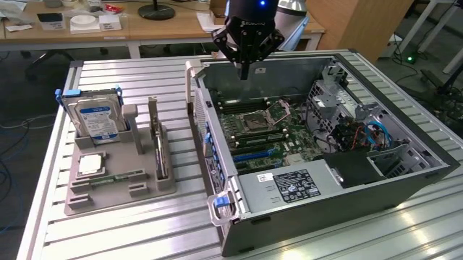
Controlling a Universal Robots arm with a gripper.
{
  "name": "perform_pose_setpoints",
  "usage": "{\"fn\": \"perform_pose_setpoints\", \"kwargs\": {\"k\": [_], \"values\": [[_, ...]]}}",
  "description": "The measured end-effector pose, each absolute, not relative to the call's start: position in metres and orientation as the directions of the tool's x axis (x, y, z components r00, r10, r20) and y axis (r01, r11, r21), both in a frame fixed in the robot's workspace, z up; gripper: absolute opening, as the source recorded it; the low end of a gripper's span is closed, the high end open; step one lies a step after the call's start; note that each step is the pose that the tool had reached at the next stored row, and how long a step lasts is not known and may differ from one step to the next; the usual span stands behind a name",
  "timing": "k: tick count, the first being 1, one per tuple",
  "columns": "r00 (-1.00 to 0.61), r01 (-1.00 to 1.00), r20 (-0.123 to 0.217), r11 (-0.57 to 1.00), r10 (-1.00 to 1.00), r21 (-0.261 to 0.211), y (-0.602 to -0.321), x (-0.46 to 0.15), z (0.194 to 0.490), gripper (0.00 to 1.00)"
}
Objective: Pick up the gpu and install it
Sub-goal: 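Reach for the gpu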
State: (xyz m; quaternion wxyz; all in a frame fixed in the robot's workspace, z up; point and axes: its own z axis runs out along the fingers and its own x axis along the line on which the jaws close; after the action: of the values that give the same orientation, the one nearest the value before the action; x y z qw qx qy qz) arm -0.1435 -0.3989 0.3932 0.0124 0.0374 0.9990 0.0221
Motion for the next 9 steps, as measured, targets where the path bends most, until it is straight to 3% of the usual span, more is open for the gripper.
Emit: {"fn": "perform_pose_setpoints", "kwargs": {"k": [9], "values": [[-0.997,0.074,-0.023,0.996,0.075,0.045,-0.3989,-0.1461,0.3932,0.10]]}}
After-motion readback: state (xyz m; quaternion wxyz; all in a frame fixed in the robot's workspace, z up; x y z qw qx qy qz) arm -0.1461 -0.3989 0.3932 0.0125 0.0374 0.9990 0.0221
